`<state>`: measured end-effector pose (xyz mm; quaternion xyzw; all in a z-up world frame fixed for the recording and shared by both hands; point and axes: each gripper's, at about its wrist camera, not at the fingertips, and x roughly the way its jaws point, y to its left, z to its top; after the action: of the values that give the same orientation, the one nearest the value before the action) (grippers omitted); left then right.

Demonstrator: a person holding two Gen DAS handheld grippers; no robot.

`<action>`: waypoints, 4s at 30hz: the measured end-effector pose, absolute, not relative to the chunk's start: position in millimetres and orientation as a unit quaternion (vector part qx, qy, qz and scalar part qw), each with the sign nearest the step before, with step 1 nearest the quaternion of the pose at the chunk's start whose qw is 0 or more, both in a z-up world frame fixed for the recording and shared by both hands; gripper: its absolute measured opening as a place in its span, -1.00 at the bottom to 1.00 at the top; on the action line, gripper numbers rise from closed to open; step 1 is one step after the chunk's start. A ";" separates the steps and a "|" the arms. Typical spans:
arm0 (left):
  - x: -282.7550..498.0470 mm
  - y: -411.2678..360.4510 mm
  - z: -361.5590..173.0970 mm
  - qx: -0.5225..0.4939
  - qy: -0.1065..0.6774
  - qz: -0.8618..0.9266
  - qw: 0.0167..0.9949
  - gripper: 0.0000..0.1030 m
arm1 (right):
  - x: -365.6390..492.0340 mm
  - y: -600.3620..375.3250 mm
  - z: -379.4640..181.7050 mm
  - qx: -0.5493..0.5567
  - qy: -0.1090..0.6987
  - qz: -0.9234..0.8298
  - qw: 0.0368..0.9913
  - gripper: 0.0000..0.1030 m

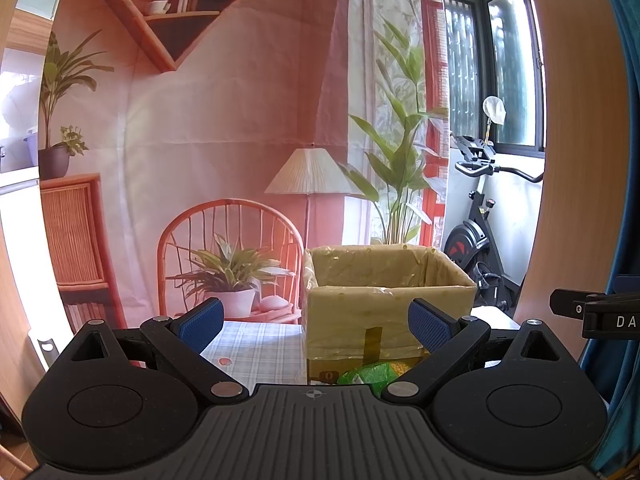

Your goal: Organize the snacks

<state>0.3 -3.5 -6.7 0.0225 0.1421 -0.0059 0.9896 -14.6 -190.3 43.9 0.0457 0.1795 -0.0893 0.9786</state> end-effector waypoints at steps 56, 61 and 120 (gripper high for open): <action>86.7 43.1 -138.2 -0.007 0.315 0.000 0.949 0.88 | 80.9 -169.2 -107.4 0.053 0.305 0.015 0.951 1.00; 87.8 42.4 -149.7 -0.016 0.333 -0.018 0.943 0.82 | 82.2 -167.4 -119.0 0.050 0.310 0.032 0.949 0.96; 148.5 39.1 -192.1 -0.102 0.349 -0.038 0.931 0.72 | 77.8 -184.1 -219.8 -0.068 0.317 0.087 0.942 0.54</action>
<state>148.5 39.1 -192.1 -0.1017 0.3487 -0.0379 0.9309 77.8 -184.1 -219.8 -0.0676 0.3172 0.0869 0.9419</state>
